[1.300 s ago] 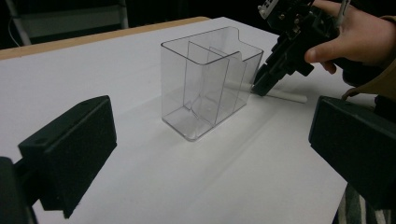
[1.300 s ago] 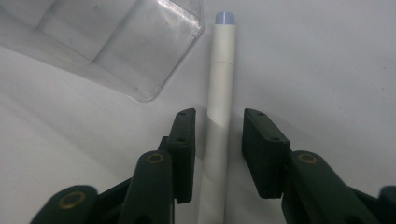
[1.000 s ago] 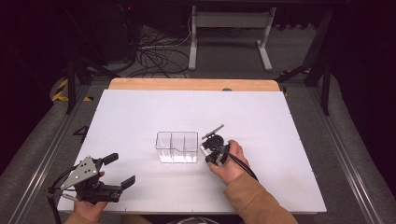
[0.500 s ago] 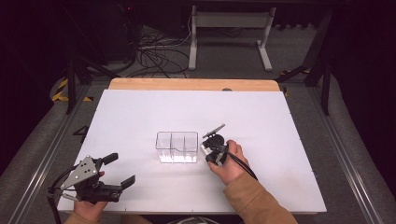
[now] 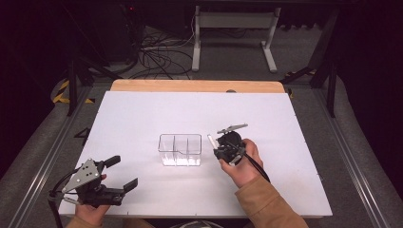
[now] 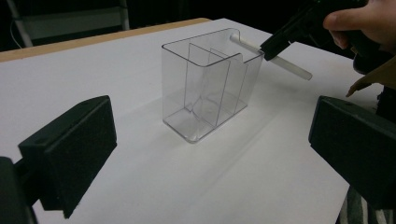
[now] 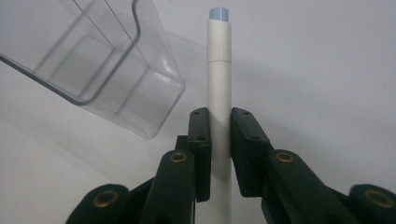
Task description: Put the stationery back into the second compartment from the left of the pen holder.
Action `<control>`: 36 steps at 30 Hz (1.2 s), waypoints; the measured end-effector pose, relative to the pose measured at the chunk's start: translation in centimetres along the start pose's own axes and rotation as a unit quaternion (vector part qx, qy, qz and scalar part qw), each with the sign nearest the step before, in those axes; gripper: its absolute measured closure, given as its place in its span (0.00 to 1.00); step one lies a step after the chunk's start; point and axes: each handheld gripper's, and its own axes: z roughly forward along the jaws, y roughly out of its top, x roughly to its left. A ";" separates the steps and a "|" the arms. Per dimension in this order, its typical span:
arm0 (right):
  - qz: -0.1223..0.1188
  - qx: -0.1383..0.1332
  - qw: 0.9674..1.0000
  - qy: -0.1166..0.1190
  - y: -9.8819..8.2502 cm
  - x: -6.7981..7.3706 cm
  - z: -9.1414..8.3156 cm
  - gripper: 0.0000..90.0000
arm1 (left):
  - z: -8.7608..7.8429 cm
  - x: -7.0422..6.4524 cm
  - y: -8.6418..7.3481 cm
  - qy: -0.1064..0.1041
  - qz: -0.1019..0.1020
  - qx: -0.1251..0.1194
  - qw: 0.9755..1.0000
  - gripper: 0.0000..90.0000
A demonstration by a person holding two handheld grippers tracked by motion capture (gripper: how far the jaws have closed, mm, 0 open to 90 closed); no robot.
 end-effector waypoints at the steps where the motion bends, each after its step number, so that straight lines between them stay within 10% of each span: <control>1: -0.002 -0.011 1.000 0.004 0.0 -0.1 -0.3 0.88 | 0.0 0.0 0.0 0.000 0.001 -0.001 1.000 0.02; 9: -0.017 -0.092 0.995 0.019 -0.2 -0.4 -1.9 0.88 | 0.0 0.0 0.0 0.002 0.004 -0.001 1.000 0.02; 19: -0.035 -0.185 0.980 0.068 -0.5 -1.1 -3.5 0.88 | 0.0 0.0 0.0 0.001 0.000 -0.001 1.000 0.02; 32: -0.103 -0.326 0.930 0.135 -0.8 -1.3 -4.2 0.88 | 0.1 0.0 0.0 0.000 0.000 0.000 1.000 0.02; 36: -0.118 -0.344 0.921 0.142 -0.6 -1.2 -4.3 0.88 | 0.0 0.0 0.0 0.002 0.003 0.000 1.000 0.02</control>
